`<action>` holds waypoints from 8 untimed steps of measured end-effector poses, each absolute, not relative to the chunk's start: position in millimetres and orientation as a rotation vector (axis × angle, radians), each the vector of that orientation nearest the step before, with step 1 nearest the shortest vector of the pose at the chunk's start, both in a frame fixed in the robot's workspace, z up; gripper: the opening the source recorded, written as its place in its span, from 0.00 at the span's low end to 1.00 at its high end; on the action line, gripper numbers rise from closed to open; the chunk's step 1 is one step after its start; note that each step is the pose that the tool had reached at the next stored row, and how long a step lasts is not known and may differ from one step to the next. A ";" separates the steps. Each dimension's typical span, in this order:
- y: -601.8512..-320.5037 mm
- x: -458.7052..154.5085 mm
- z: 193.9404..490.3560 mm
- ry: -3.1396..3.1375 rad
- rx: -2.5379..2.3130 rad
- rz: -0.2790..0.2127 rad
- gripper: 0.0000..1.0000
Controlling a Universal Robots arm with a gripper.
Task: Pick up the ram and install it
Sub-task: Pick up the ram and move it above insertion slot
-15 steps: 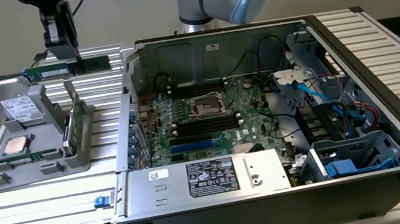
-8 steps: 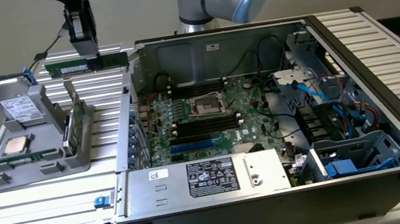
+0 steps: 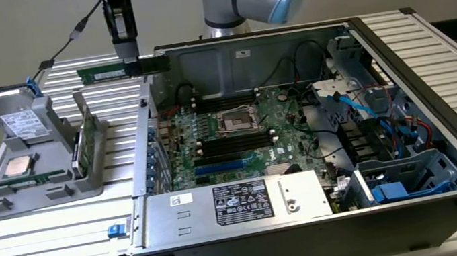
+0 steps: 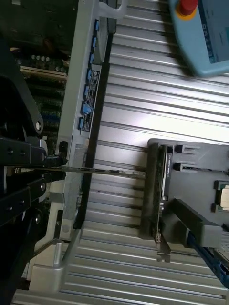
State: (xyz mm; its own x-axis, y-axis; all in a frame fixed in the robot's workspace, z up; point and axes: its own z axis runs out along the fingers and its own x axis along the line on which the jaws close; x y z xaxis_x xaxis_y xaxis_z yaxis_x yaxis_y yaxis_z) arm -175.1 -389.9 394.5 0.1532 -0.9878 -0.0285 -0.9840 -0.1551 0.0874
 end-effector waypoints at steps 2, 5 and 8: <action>-390.0 -166.2 394.5 -2.010 2.349 -0.122 0.14; -390.0 -152.4 394.5 -2.010 2.350 -0.123 0.14; -390.0 -138.6 394.5 -2.010 2.351 -0.124 0.14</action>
